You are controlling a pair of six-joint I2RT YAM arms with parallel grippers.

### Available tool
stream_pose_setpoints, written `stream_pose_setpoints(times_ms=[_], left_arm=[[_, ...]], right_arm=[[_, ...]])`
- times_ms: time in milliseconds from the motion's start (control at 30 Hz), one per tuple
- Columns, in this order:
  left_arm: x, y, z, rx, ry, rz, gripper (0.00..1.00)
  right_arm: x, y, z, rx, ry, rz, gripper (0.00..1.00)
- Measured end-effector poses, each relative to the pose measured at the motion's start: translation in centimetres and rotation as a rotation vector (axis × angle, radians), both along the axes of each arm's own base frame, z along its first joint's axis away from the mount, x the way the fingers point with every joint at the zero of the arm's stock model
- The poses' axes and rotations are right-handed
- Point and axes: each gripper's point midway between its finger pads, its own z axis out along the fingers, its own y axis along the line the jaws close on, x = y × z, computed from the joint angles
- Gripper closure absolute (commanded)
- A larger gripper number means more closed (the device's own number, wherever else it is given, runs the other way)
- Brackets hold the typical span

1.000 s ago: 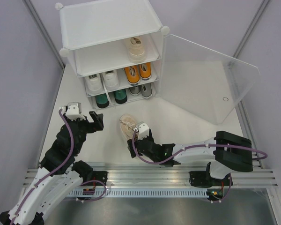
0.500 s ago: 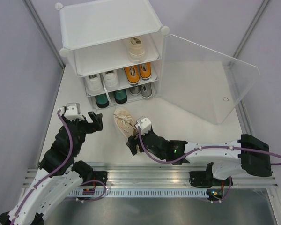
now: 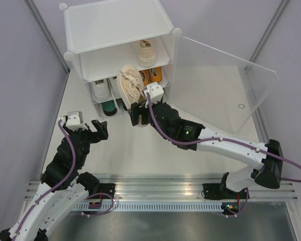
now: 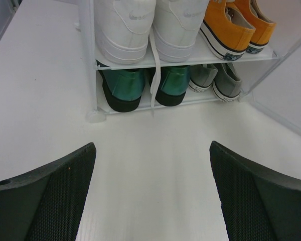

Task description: Place and organize the shoes in the shoe cabinet

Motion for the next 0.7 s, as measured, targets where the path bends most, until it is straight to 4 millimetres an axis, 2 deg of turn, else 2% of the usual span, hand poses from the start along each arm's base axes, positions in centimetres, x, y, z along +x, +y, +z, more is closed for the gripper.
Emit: stream_pose_setpoints(times_ms=[67,200,367,700], left_arm=[[0.0,0.1,0.0,0.001,-0.001,0.006,0.04],[0.0,0.1,0.0,0.001,-0.001,0.008,0.04],[0.0,0.1,0.0,0.001,-0.001,0.008,0.04],[0.0,0.1,0.0,0.001,-0.001,0.008,0.04]], right_arm=[[1.4,0.3,1.2,-0.003,-0.008,-0.015,0.99],[4.0,1.3,2.2,-0.027,-0.007,-0.026,0.99],[7.3,1.8,1.9,-0.073,0.013,-0.042,0.99],[13.9,2.8,2.7,-0.086,0.025,-0.071,0.99]])
